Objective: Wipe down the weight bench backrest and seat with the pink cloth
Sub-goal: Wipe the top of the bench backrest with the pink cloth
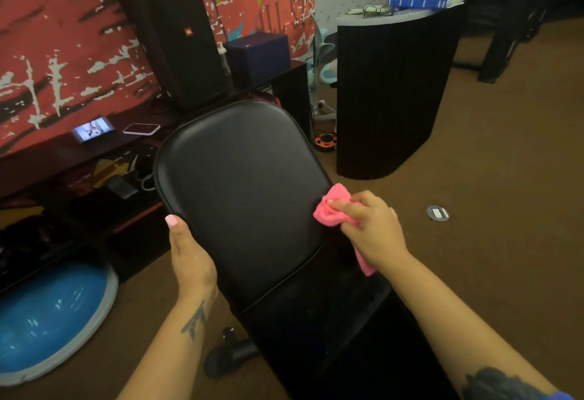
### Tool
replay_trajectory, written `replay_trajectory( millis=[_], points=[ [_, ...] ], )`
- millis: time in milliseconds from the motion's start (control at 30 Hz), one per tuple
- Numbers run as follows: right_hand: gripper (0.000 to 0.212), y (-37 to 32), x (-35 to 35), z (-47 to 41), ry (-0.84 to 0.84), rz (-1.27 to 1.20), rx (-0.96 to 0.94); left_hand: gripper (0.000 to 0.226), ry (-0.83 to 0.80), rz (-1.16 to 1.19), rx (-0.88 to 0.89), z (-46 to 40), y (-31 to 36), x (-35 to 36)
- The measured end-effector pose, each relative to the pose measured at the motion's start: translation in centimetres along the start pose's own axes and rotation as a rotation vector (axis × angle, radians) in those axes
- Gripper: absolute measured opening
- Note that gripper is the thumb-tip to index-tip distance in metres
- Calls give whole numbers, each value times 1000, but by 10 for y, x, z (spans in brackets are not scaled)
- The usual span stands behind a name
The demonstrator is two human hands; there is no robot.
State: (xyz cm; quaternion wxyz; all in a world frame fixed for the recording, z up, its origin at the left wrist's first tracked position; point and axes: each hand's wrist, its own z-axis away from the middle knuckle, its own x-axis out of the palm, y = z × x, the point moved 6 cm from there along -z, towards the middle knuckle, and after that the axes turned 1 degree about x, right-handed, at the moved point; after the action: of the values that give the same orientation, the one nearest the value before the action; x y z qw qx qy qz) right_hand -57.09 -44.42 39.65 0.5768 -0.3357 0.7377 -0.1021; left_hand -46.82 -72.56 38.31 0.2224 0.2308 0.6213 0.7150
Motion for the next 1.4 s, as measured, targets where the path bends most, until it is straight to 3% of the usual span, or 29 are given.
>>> replay_trajectory(
  millis=[200, 400, 533, 667, 800, 967, 1100, 1200, 1400],
  points=[
    [33, 21, -7, -11, 34, 6, 127, 78, -2, -9, 2, 3, 3, 2],
    [38, -17, -5, -17, 39, -53, 9, 73, -21, 16, 13, 5, 3, 2],
    [31, 5, -10, -13, 23, -47, 96, 73, -14, 23, 15, 2, 2, 1],
    [37, -10, -12, -34, 88, -40, 112, 70, -2, 24, 7, 4, 3, 2],
    [35, -12, -8, -22, 39, -80, 17, 71, 2, 28, 9, 5, 3, 2],
    [32, 4, -14, -30, 73, -58, 106, 82, -23, 57, 36, 6, 6, 3],
    [39, -32, -10, -36, 89, -79, -9, 74, -31, 86, 45, 9, 8, 3],
    [34, -26, -10, -23, 69, -97, -73, 84, -33, 76, 52, 9, 8, 3],
    [32, -19, -16, -50, 144, -82, 68, 81, -43, 57, 43, 10, 11, 4]
  ],
)
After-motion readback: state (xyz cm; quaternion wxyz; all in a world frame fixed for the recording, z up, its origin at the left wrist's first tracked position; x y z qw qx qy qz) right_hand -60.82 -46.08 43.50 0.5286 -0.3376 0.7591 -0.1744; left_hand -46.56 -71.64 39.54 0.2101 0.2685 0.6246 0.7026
